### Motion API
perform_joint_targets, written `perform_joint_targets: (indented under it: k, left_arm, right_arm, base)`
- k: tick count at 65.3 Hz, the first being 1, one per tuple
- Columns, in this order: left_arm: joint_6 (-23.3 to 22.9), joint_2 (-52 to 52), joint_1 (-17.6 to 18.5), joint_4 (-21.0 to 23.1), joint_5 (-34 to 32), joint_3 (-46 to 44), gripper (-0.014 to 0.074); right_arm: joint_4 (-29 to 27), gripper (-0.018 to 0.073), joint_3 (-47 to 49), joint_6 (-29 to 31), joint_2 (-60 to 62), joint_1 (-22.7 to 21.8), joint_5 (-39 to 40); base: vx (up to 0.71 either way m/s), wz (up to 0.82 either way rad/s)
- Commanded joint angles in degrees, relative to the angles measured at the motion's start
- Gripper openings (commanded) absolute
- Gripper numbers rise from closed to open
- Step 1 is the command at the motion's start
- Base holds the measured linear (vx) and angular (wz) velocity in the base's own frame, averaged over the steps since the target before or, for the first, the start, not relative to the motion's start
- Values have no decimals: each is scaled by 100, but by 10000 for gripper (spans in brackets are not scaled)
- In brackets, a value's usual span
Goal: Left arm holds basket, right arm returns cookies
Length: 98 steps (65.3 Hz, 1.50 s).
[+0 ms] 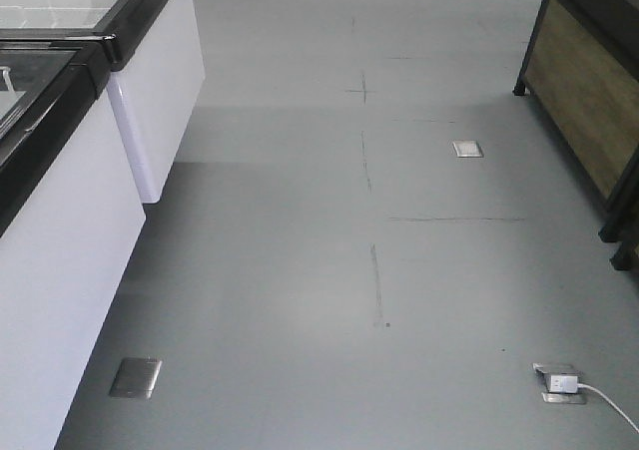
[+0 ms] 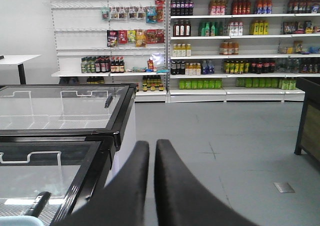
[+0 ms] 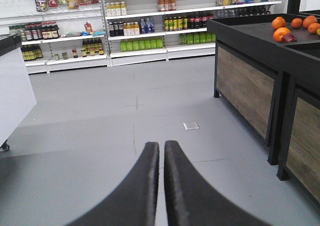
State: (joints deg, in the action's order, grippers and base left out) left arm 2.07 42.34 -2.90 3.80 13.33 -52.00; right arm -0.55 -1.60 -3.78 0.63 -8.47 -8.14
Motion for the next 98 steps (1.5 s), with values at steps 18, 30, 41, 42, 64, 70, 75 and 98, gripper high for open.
perform_joint_targets:
  k: [18,30,41,42,64,70,75,98]
  left_arm:
    - [-21,43,0,-105,-435,-172,339]
    - [-21,43,0,-119,-313,-172,489]
    - [-21,43,-49,-123,-295,-172,506]
    - [-29,43,-79,-123,-295,-172,506]
    - [-341,11,-1485,-78,112,-172,502]
    - [-600,11,-1839,-78,111,-172,502]
    - [-933,11,-2171,-78,71,-172,502]
    - [-3405,84,-2940,-79,-124,-133,493]
  right_arm:
    - [55,-6,-103,53,75,-5,437]
    - [55,-6,-103,53,75,-5,437]
    - [55,-6,-103,53,75,-5,437]
    - [55,-6,-103,53,75,-5,437]
    - [55,-6,-103,53,75,-5,437]
    - [55,-6,-103,53,75,-5,437]
    - [55,-6,-103,53,75,-5,437]
    - [55,-6,-103,53,75,-5,437]
  base:
    - [0,0]
    - [0,0]
    - [0,0]
    - [0,0]
    - [0,0]
    - [0,0]
    - [0,0]
    - [0,0]
